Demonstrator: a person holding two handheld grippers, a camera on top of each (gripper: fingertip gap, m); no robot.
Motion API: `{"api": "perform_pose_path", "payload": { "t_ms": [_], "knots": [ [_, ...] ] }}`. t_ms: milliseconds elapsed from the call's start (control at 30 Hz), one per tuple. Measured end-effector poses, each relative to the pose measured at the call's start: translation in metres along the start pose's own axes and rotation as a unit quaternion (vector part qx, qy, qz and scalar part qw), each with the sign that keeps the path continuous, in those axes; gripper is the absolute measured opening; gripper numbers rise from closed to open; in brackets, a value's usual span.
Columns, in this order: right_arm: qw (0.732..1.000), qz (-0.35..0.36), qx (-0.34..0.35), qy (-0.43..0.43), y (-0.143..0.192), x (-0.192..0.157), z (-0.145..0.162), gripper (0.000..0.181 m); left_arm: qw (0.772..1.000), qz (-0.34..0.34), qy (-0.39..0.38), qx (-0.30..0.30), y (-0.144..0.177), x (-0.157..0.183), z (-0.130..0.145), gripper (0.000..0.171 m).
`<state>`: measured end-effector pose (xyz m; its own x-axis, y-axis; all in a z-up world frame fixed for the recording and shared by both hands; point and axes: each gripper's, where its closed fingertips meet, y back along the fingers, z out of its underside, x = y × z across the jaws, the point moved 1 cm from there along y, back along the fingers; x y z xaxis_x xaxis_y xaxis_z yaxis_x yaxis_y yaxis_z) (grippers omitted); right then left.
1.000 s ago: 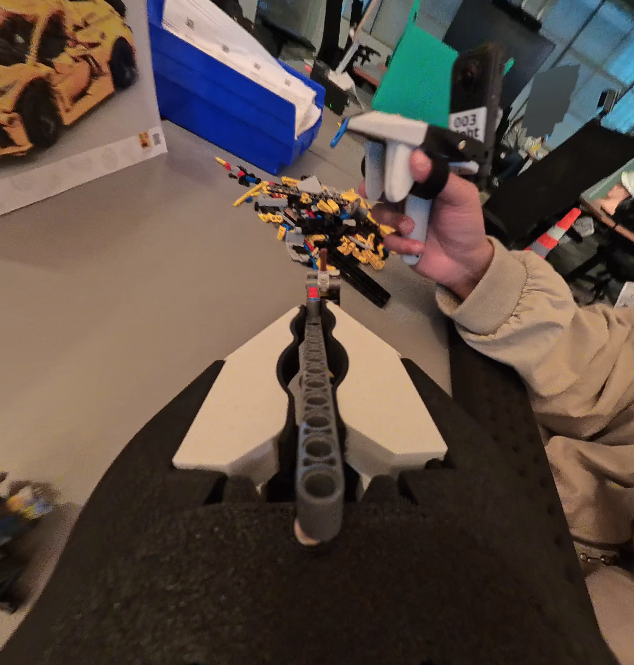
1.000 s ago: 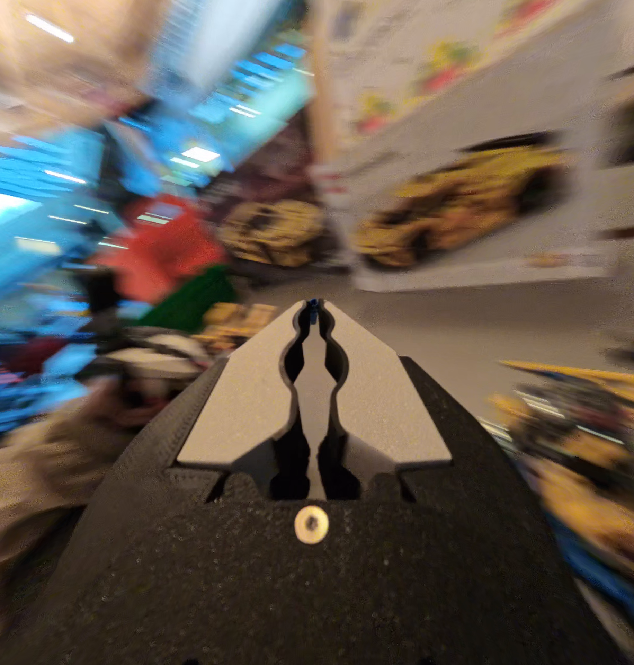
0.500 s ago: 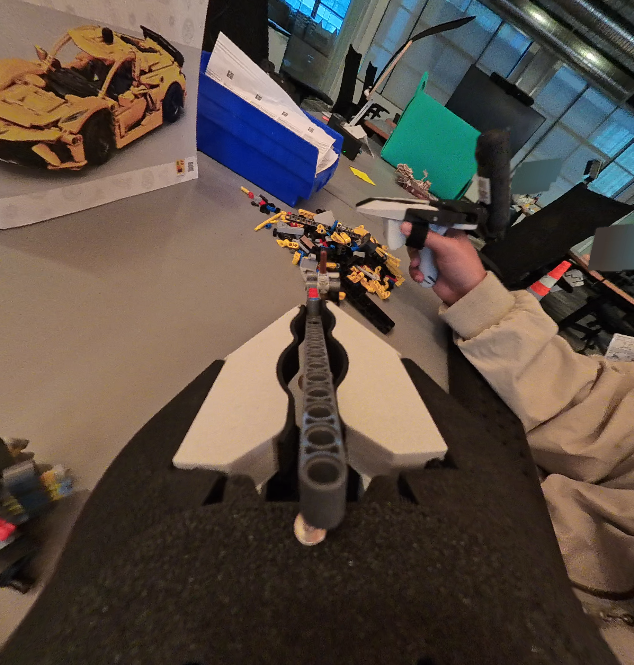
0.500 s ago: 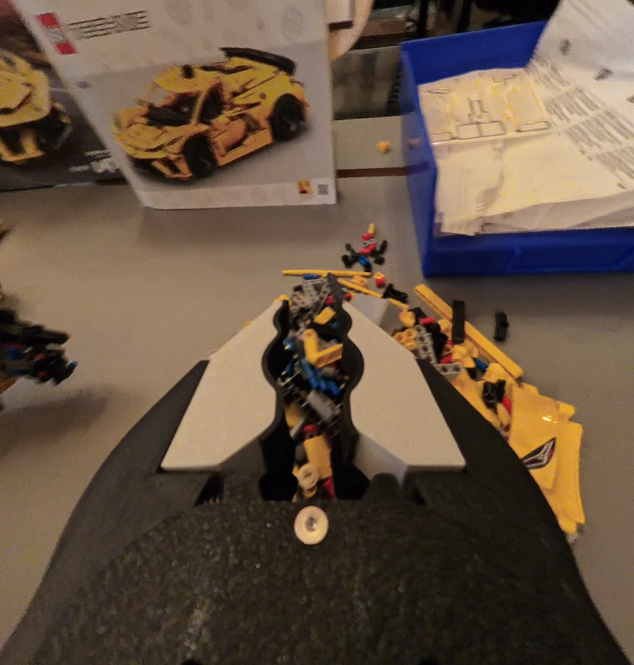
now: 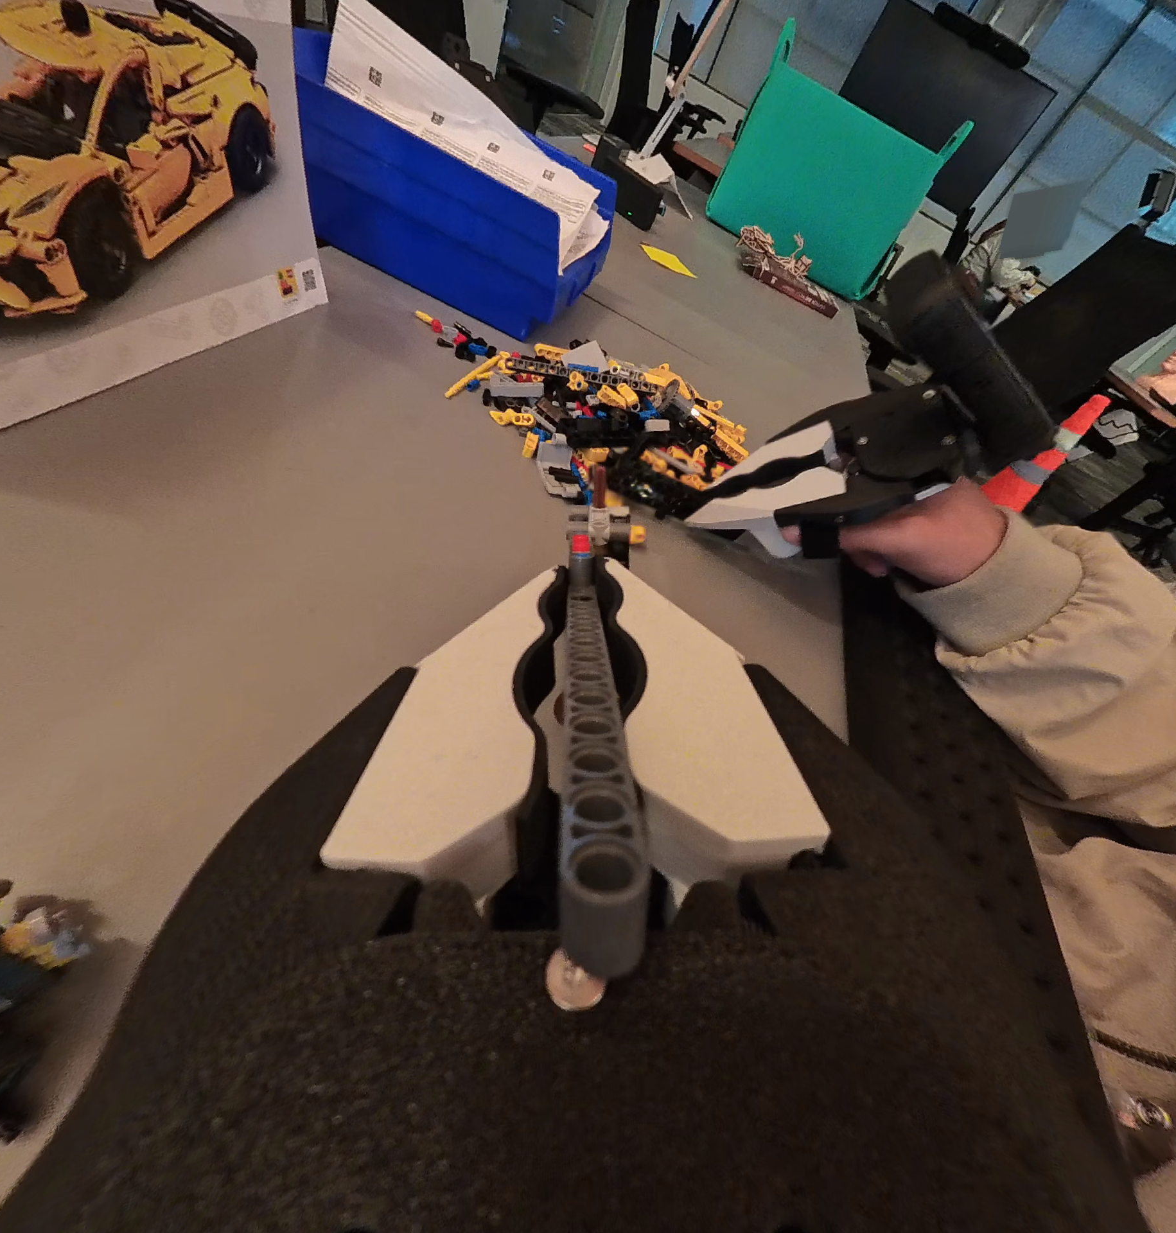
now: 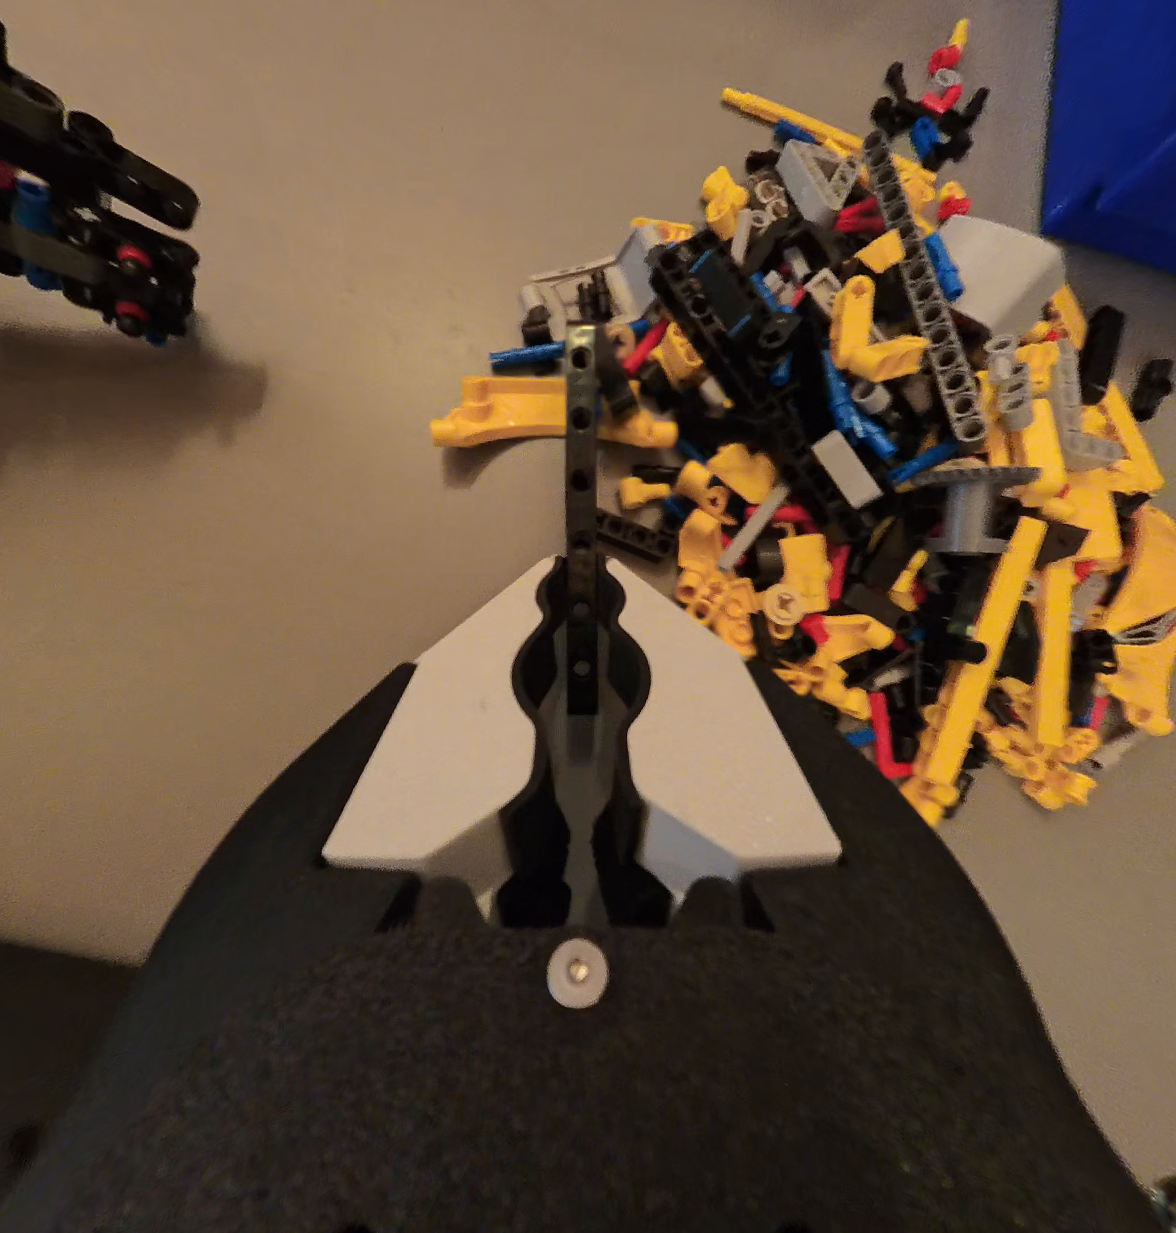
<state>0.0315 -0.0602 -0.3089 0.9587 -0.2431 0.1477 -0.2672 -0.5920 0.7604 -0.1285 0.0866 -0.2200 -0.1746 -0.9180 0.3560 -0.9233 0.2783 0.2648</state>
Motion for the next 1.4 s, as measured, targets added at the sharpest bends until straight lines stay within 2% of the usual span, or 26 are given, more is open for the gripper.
{"api": "perform_pose_path", "payload": {
  "t_ms": [200,267,333,400,500,567,633,667,733,767,800,900,967,1000,1033,1067,1133,1233,1333,1400],
  "knots": [
    [0.998,0.02,0.057,-0.032,0.033,0.068,-0.025,0.006,1.0,-0.006,0.004,0.005,0.004,-0.005,-0.003,0.008],
    [0.998,0.032,0.053,-0.032,0.025,0.097,-0.03,0.006,1.0,-0.001,0.01,0.006,0.004,-0.004,-0.003,0.008],
    [0.999,0.017,0.018,-0.033,0.007,0.115,-0.027,0.006,1.0,0.006,0.015,0.006,0.004,-0.004,-0.002,0.008],
    [0.999,0.008,0.034,-0.031,-0.002,0.125,-0.035,0.007,1.0,0.01,0.024,0.01,0.004,-0.004,-0.002,0.008],
    [0.998,0.013,0.064,-0.026,0.004,0.125,-0.056,0.026,0.998,0.031,0.046,0.026,0.005,-0.003,-0.006,0.008],
    [0.993,0.015,0.112,-0.028,0.019,0.111,-0.084,0.037,0.995,0.055,0.072,0.043,0.007,-0.001,-0.01,0.008],
    [0.983,-0.046,0.176,-0.007,0.033,0.067,-0.122,0.044,0.989,0.087,0.105,0.064,0.011,0.001,-0.015,0.008],
    [0.969,-0.12,0.218,0.004,0.041,0.031,-0.141,0.043,0.984,0.106,0.122,0.073,0.013,0.003,-0.017,0.008],
    [0.911,-0.306,0.275,0.031,0.061,-0.046,-0.163,0.036,0.974,0.142,0.151,0.088,0.016,0.007,-0.022,0.007],
    [0.879,-0.385,0.279,0.047,0.067,-0.076,-0.165,0.039,0.969,0.156,0.162,0.097,0.018,0.008,-0.024,0.008],
    [0.857,-0.434,0.271,0.058,0.067,-0.094,-0.165,0.043,0.965,0.167,0.17,0.107,0.02,0.009,-0.026,0.008],
    [0.808,-0.527,0.26,0.04,0.061,-0.115,-0.163,0.046,0.962,0.18,0.164,0.12,0.026,0.009,-0.031,0.008],
    [0.754,-0.59,0.287,-0.03,0.068,-0.108,-0.163,0.038,0.969,0.177,0.141,0.102,0.026,0.011,-0.027,0.007],
    [0.727,-0.622,0.285,-0.06,0.071,-0.106,-0.161,0.033,0.972,0.173,0.13,0.089,0.025,0.011,-0.024,0.007],
    [0.711,-0.648,0.264,-0.07,0.075,-0.106,-0.156,0.034,0.976,0.168,0.12,0.075,0.023,0.011,-0.02,0.008],
    [0.712,-0.657,0.242,-0.052,0.074,-0.109,-0.149,0.032,0.978,0.165,0.111,0.063,0.022,0.012,-0.017,0.008],
    [0.74,-0.631,0.231,-0.025,0.062,-0.109,-0.142,0.027,0.98,0.165,0.098,0.049,0.018,0.015,-0.012,0.008],
    [0.729,-0.645,0.229,-0.027,0.067,-0.11,-0.142,0.028,0.979,0.174,0.099,0.043,0.013,0.019,-0.008,0.008],
    [0.739,-0.64,0.211,-0.001,0.062,-0.118,-0.134,0.021,0.978,0.179,0.099,0.039,0.01,0.023,-0.006,0.008],
    [0.736,-0.647,0.197,0.009,0.06,-0.122,-0.129,0.006,0.977,0.182,0.101,0.039,0.009,0.024,-0.006,0.008]
  ]
}}
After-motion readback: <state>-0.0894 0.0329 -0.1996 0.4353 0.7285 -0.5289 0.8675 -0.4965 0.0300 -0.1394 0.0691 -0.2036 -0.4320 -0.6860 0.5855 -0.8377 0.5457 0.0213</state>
